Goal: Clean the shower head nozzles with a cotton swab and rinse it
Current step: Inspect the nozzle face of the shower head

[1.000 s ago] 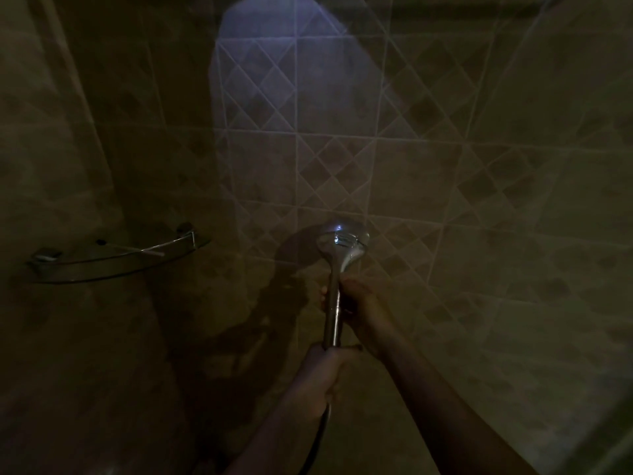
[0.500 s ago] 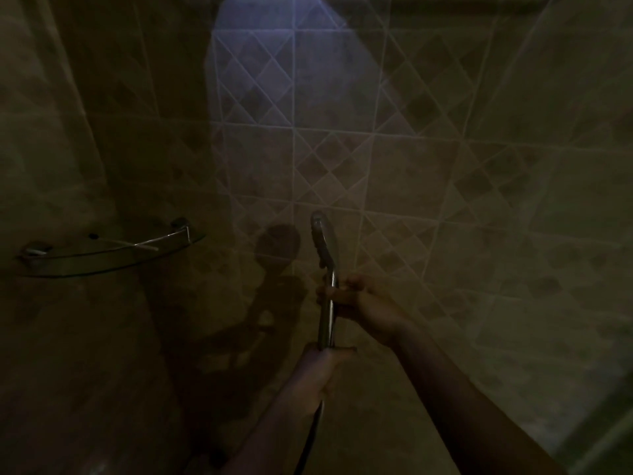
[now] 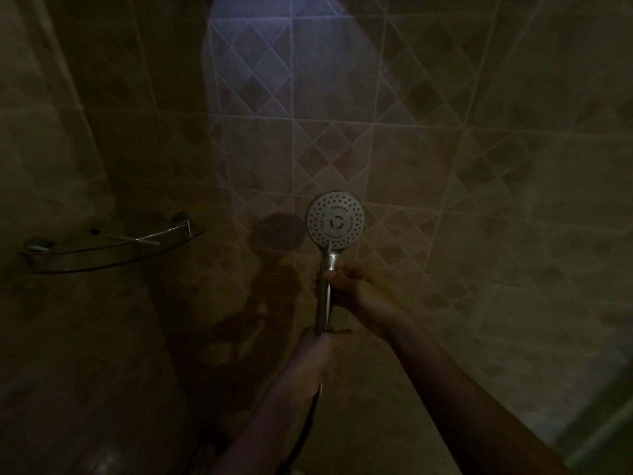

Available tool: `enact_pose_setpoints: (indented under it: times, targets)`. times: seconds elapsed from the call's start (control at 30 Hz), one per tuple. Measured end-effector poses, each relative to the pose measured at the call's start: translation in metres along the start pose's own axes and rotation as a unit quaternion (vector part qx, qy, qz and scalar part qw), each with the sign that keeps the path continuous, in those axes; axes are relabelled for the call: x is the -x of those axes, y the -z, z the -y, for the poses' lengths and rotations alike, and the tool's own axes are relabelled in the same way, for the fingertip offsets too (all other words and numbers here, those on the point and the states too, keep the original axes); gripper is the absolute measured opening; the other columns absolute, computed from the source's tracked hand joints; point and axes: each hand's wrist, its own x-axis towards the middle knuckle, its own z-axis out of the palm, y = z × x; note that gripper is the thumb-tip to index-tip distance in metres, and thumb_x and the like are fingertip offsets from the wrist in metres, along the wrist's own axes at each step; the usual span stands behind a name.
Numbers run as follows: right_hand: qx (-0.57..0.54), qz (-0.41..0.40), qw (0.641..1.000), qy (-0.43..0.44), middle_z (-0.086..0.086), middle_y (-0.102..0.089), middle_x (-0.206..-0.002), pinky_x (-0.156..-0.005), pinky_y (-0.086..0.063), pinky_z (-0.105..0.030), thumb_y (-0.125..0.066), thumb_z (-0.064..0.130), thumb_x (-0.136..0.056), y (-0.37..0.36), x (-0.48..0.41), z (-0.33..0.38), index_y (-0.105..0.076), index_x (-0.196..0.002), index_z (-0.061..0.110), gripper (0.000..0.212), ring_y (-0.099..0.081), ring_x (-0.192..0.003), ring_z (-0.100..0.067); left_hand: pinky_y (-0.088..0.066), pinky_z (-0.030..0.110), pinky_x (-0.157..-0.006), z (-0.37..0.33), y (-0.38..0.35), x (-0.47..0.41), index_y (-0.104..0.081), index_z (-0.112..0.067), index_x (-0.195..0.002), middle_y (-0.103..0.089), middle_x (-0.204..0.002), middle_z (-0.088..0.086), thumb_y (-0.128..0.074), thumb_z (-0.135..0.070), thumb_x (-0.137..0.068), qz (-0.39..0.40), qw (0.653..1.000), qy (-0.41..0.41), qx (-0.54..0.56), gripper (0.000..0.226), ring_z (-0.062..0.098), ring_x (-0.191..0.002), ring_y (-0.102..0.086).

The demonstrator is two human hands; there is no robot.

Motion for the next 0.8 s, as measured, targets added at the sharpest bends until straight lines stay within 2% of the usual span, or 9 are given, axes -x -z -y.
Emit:
enact_pose_setpoints:
  times: [0.1,0.17,0.23,0.33,0.43,0.5,0.6,0.7,0.8]
  targets:
    - [0.037,-0.032,0.999,0.024,-0.007,-0.067,-0.088,-0.080,-0.058,-0.035,-0.066,0.018,-0.093,-0.004,-0.001,0.001,-0.062,-0.105,-0.006,0.027,-0.068,-0.088,-0.020,-0.028,0.014,-0.035,0.001,0.002,0.000,-0.065,-0.013,-0.081,-0.051,-0.036,-0.009,-0.074,-0.021,-0.078,-0.006,1.000,-0.009,-0.003,0.012,0.005,-0.027,-0.044]
    - [0.109,-0.078,0.989,0.054,-0.002,-0.065,-0.077,-0.076,-0.060,-0.037,-0.077,0.029,-0.084,-0.007,-0.004,-0.001,-0.062,-0.097,-0.006,0.041,-0.069,-0.076,-0.014,-0.028,0.015,-0.035,0.002,0.003,-0.001,-0.065,-0.013,-0.085,-0.049,-0.035,-0.009,-0.072,-0.021,-0.082,-0.013,1.000,-0.008,-0.014,0.010,0.004,-0.027,-0.043]
    - [0.140,-0.117,0.981,0.067,-0.003,-0.066,-0.073,-0.071,-0.061,-0.037,-0.083,0.031,-0.077,-0.008,-0.005,-0.003,-0.065,-0.096,-0.004,0.043,-0.069,-0.072,-0.016,-0.029,0.016,-0.035,0.002,0.003,-0.001,-0.065,-0.012,-0.088,-0.050,-0.035,-0.010,-0.070,-0.019,-0.085,-0.016,1.000,-0.009,-0.019,0.010,0.004,-0.028,-0.044]
    - [0.055,-0.073,0.995,0.036,-0.017,-0.066,-0.091,-0.071,-0.059,-0.031,-0.073,0.018,-0.087,-0.007,-0.006,-0.003,-0.059,-0.107,-0.011,0.038,-0.070,-0.085,-0.026,-0.031,0.014,-0.034,0.001,0.003,0.002,-0.065,-0.013,-0.087,-0.052,-0.036,-0.009,-0.069,-0.018,-0.086,0.001,1.000,-0.007,-0.005,0.007,0.004,-0.029,-0.047]
    - [-0.008,0.000,1.000,0.014,-0.021,-0.063,-0.100,-0.078,-0.051,-0.034,-0.055,0.014,-0.098,-0.006,-0.002,-0.003,-0.061,-0.109,-0.013,0.029,-0.063,-0.096,-0.032,-0.041,0.016,-0.040,0.003,0.001,0.002,-0.066,-0.014,-0.088,-0.066,-0.050,-0.005,-0.070,-0.018,-0.084,0.009,1.000,-0.009,0.016,0.007,0.008,-0.043,-0.062]
    - [-0.011,-0.007,1.000,0.016,-0.019,-0.063,-0.098,-0.078,-0.050,-0.033,-0.053,0.016,-0.099,-0.009,0.000,-0.002,-0.062,-0.108,-0.013,0.032,-0.061,-0.095,-0.030,-0.038,0.012,-0.037,0.001,0.000,0.004,-0.064,-0.011,-0.084,-0.060,-0.042,-0.007,-0.068,-0.013,-0.086,0.011,1.000,-0.015,0.024,0.004,0.005,-0.036,-0.057]
    - [0.059,-0.058,0.995,0.051,-0.012,-0.057,-0.080,-0.077,-0.053,-0.034,-0.069,0.027,-0.091,-0.018,0.000,0.001,-0.058,-0.085,-0.014,0.043,-0.061,-0.081,-0.022,-0.028,0.012,-0.030,0.001,0.001,0.005,-0.058,-0.012,-0.078,-0.048,-0.032,-0.008,-0.067,-0.012,-0.086,0.006,1.000,-0.020,0.017,0.012,0.004,-0.024,-0.043]
    - [0.090,-0.070,0.992,0.055,-0.009,-0.051,-0.070,-0.075,-0.053,-0.034,-0.072,0.024,-0.089,-0.016,0.000,0.002,-0.056,-0.064,0.006,0.034,-0.058,-0.073,-0.019,-0.029,0.016,-0.034,0.007,0.005,-0.001,-0.058,-0.011,-0.090,-0.049,-0.039,-0.010,-0.071,-0.019,-0.083,0.005,1.000,-0.015,0.010,0.016,0.005,-0.030,-0.043]
    - [0.012,-0.032,0.999,0.013,-0.006,-0.063,-0.080,-0.072,-0.052,-0.027,-0.060,0.020,-0.096,-0.015,0.002,0.004,-0.065,-0.085,0.009,0.016,-0.063,-0.078,-0.018,-0.029,0.013,-0.032,0.005,0.003,0.003,-0.056,-0.011,-0.086,-0.048,-0.036,-0.009,-0.069,-0.015,-0.085,0.015,0.999,-0.020,0.020,0.014,0.004,-0.028,-0.044]
